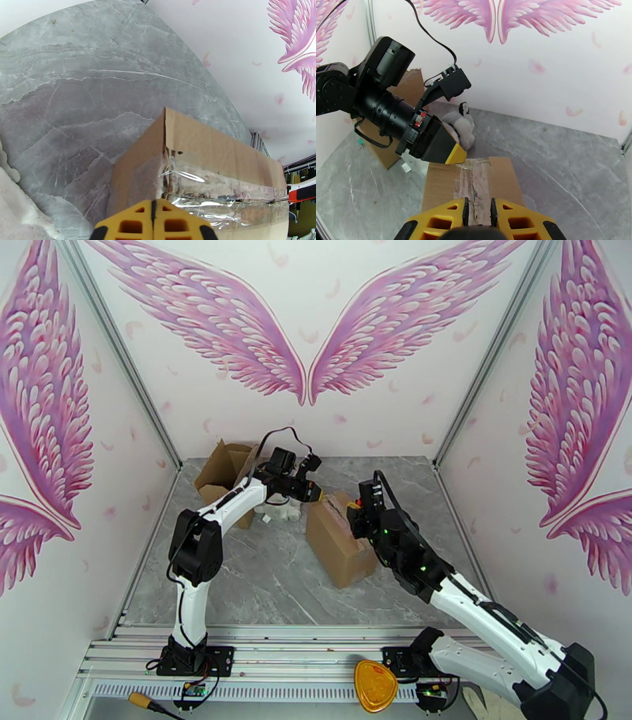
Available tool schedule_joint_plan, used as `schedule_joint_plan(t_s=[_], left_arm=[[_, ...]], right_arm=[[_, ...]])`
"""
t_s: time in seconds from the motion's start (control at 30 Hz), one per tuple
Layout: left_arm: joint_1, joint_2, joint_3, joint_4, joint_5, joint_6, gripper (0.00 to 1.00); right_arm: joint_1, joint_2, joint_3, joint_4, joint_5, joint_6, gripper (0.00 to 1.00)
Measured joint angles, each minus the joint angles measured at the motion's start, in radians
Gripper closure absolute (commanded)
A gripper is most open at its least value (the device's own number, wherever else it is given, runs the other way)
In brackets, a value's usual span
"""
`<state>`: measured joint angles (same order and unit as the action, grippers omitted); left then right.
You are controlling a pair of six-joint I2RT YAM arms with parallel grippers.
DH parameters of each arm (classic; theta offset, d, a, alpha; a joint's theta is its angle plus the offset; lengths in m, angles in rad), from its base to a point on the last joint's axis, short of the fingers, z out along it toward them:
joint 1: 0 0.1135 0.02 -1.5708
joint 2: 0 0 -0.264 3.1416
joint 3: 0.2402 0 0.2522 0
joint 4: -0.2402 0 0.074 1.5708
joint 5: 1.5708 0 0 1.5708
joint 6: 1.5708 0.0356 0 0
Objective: Unpack the express box
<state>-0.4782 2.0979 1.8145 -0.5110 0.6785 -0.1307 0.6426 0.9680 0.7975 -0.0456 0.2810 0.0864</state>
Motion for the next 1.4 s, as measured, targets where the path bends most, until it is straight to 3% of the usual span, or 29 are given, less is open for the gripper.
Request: schedule_joint_plan(t_s=[0.27, 0.47, 0.63, 0.67, 0.8, 0.9, 1.2, 1.4], left_arm=[[0.0, 0.0, 0.0, 0.007, 0.003, -0.004, 1.0], [0.063, 0.013, -0.001, 0.053, -0.177, -0.004, 1.0], [0.099, 0.016, -0.002, 0.072, -0.231, -0.008, 1.0], [0.095, 0.016, -0.002, 0.076, -0.23, -0.008, 0.97], [0.069, 0.016, -0.003, 0.091, -0.184, -0.01, 0.62], [0.048, 0.016, -0.003, 0.092, -0.11, -0.005, 0.51], [-0.039, 0.021, 0.028, 0.012, 0.028, 0.055, 0.44], [-0.043, 0.043, 0.036, -0.025, 0.082, 0.076, 0.43]], right_arm=[[0.002, -0.008, -0.006, -0.015, -0.001, 0.009, 1.0], [0.003, -0.058, -0.02, -0.146, 0.026, 0.007, 1.0], [0.003, -0.072, -0.02, -0.183, 0.034, 0.002, 1.0], [0.003, -0.075, -0.02, -0.183, 0.034, -0.001, 1.0], [0.003, -0.068, -0.021, -0.183, 0.034, -0.006, 1.0], [0.003, -0.063, -0.021, -0.171, 0.032, -0.022, 1.0], [0.003, -0.012, -0.01, -0.136, 0.022, -0.078, 1.0], [0.003, 0.003, 0.002, -0.13, 0.022, -0.092, 1.0]])
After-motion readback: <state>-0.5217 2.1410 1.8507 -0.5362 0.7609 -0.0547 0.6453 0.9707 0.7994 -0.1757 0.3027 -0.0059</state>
